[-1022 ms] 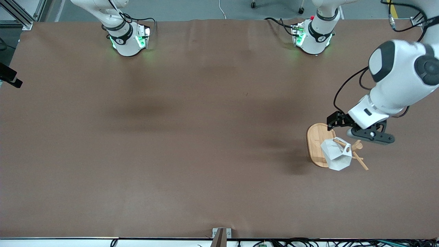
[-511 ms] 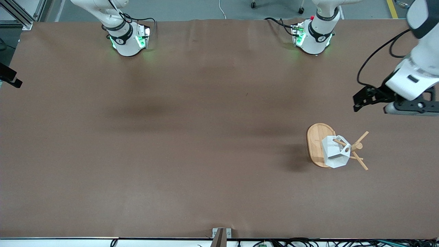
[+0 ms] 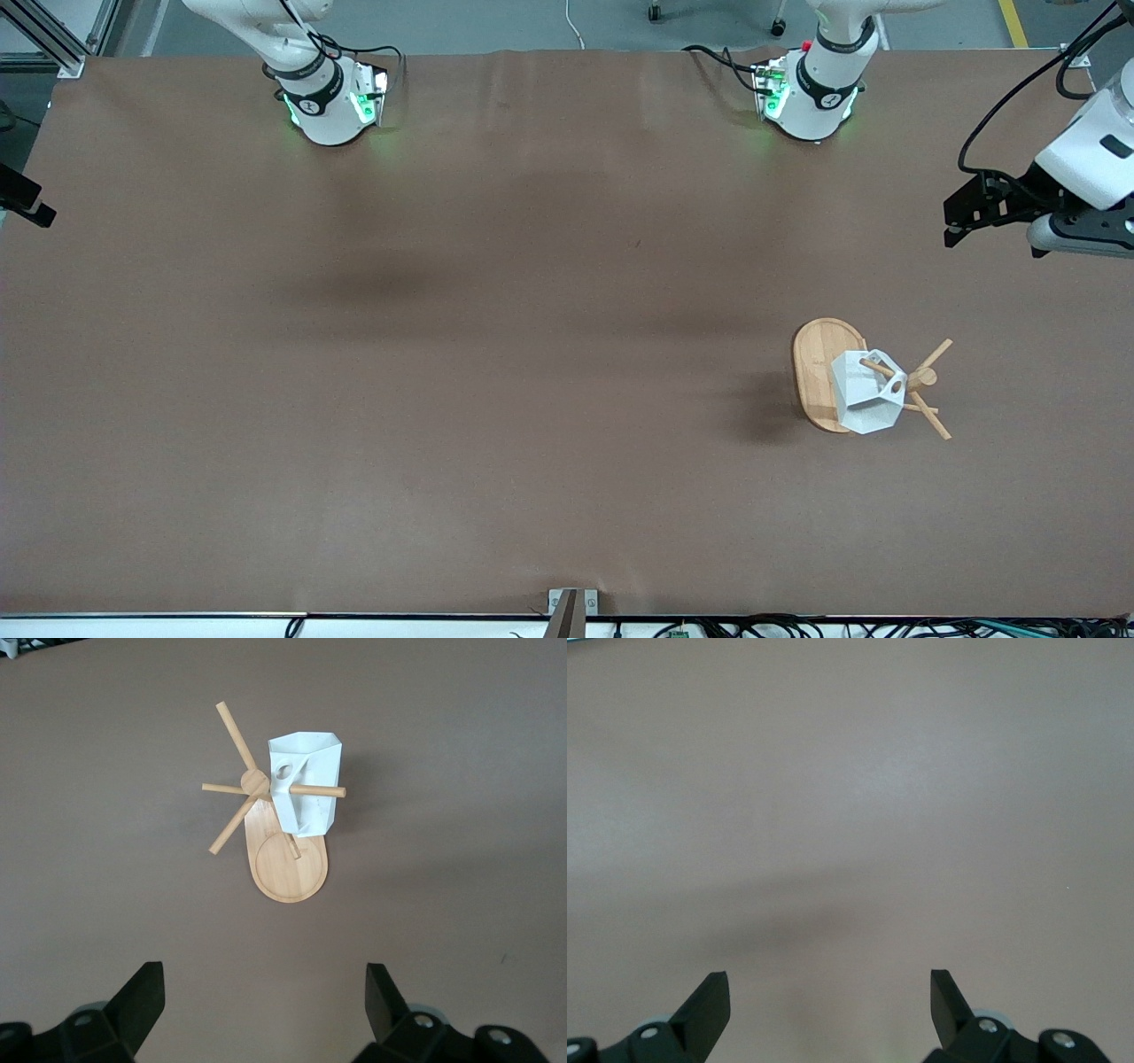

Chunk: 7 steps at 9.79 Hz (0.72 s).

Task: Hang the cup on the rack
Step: 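Open the left gripper and raise it away from the rack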

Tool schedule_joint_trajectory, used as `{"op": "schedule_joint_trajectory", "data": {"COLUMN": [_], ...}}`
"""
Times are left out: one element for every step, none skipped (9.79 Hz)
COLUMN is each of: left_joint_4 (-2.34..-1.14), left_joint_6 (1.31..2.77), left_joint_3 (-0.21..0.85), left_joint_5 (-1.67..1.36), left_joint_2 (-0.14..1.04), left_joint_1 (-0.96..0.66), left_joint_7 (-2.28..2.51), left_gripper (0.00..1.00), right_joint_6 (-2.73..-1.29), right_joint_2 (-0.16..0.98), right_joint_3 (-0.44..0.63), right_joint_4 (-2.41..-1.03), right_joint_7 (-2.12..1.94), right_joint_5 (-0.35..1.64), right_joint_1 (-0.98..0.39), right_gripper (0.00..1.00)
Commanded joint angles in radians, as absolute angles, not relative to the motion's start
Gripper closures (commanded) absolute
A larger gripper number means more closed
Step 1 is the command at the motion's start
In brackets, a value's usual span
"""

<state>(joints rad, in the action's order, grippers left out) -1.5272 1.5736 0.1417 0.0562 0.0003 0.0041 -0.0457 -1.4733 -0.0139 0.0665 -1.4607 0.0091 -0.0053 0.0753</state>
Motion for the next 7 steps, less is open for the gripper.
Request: {"op": "schedule_joint_trajectory", "data": {"left_joint_4": [-1.546,-1.577,-1.607,-1.621,-1.62,-1.611,-1.597], "left_joint_6": [1.516,1.52,1.532,1.532,1.528,1.525,1.523], "left_joint_3": [0.127,0.121,0.115,0.095,0.094,0.094,0.092], "left_joint_5": [0.066,0.052,0.008,-0.018,-0.023,-0.015,-0.005], "left_joint_2": [-0.017,-0.034,-0.058,-0.077,-0.081,-0.077,-0.074], "left_joint_1": [-0.017,-0.014,-0.011,-0.011,-0.015,-0.015,-0.02], "left_joint_7": [-0.008,-0.008,-0.006,-0.006,-0.006,-0.026,-0.022], "left_gripper": [0.0,0.0,0.0,0.0,0.0,0.0,0.0], "right_joint_6": [-1.467,-1.456,-1.451,-1.453,-1.453,-1.451,-1.45], "right_joint_2": [-0.018,-0.02,-0.021,-0.021,-0.021,-0.021,-0.021], "right_joint_3": [0.067,0.067,0.067,0.067,0.067,0.067,0.067], "right_joint_4": [-1.462,-1.46,-1.457,-1.451,-1.451,-1.451,-1.454], "right_joint_7": [-0.006,-0.005,-0.006,-0.006,-0.005,-0.006,-0.005], "right_joint_5": [0.005,0.005,0.003,-0.008,-0.008,-0.008,-0.008], "right_joint_1": [0.084,0.084,0.084,0.084,0.083,0.084,0.084], "right_gripper": [0.0,0.0,0.0,0.0,0.0,0.0,0.0]}}
